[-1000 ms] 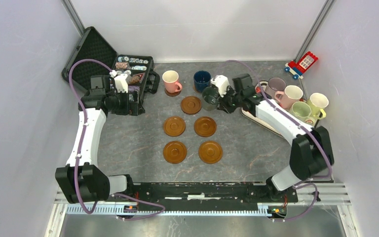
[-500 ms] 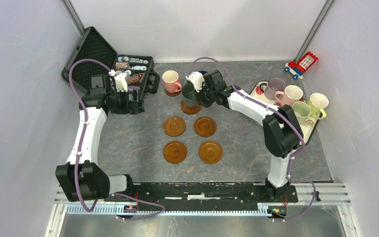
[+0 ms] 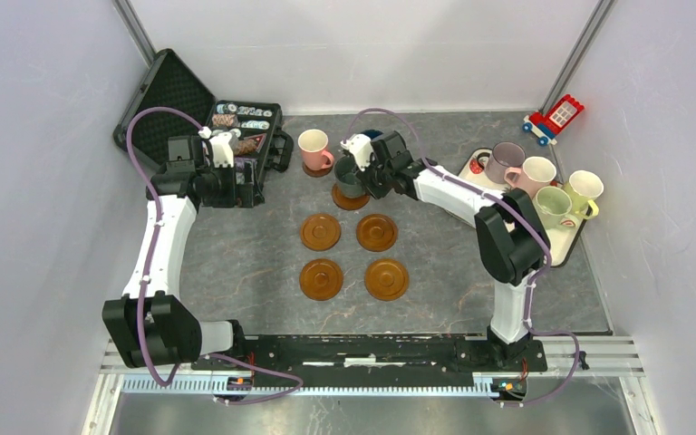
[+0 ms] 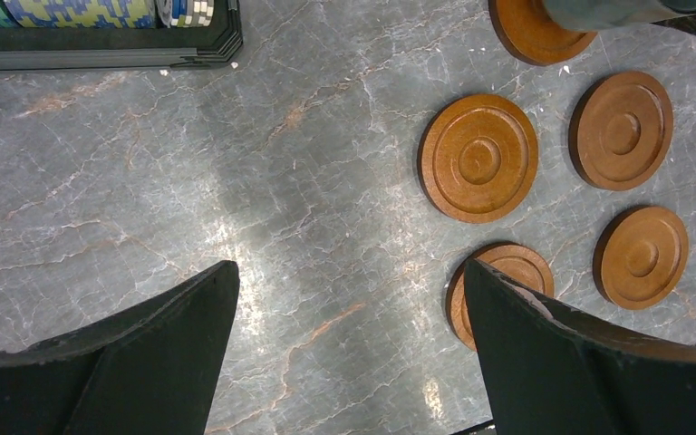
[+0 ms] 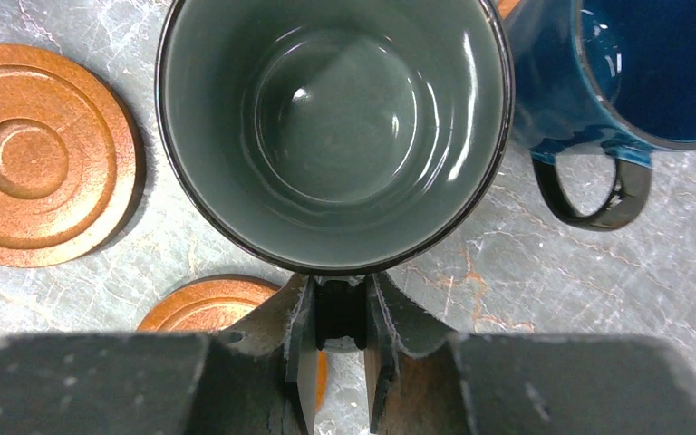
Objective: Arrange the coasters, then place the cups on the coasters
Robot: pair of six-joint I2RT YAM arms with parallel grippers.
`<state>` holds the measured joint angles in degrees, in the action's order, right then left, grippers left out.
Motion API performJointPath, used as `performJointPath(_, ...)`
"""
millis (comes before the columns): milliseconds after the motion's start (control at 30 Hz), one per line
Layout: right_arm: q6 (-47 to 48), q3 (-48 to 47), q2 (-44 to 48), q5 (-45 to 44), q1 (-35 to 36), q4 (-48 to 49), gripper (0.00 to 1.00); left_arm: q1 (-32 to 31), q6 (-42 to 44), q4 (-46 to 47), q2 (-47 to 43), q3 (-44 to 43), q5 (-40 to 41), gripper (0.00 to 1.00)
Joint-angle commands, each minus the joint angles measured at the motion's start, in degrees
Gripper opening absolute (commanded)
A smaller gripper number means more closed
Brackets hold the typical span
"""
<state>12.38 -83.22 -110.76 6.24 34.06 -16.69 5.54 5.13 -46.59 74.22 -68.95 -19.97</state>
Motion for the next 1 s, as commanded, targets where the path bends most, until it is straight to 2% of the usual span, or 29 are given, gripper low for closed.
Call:
performJointPath(0, -1.6, -0.2, -1.0, 1.2, 0.5, 6.6, 0.0, 0.1, -2.3, 1.9, -0.2, -0.8, 0.2, 1.0)
performJointPath(233, -1.6, 1.6, -1.7, -0.1, 1.1, 7.8, 0.01, 0.1, -1.7, 1.9, -1.1, -0.3, 0.7, 1.0)
performJointPath(267, -1.5, 1.8, -1.7, -0.1, 1.2, 7.7, 0.07, 0.1, -1.5, 2.0, -1.2, -0.1, 0.9, 1.0)
performJointPath(333, -1.6, 2.6, -1.5, -0.2, 1.4, 7.8, 0.32, 0.1, -1.3, 2.0, -1.2, 0.1, 1.1, 1.0)
performJointPath(400, -1.8, 3.4, -1.0, -0.1, 1.6, 8.1, 0.43, 0.1, -1.1, 1.9, -1.3, 0.1, 1.2, 1.0)
performJointPath(700, -1.5, 3.6, 3.9, 0.8, 1.6, 2.8, 0.72, 0.1, 1.0, 1.1, -1.6, -0.5, 0.7, 1.0)
performJointPath(867, 3.7, 4.8, 11.1, 7.0, -1.5, -3.3, 0.94, 0.1, 4.6, -3.1, -0.3, -2.7, -1.0, 1.0)
performJointPath(967, 6.0, 4.1, 14.3, 11.7, -4.4, -8.0, 0.98, 0.1, 7.0, -4.6, -0.1, -3.1, -2.3, 1.0)
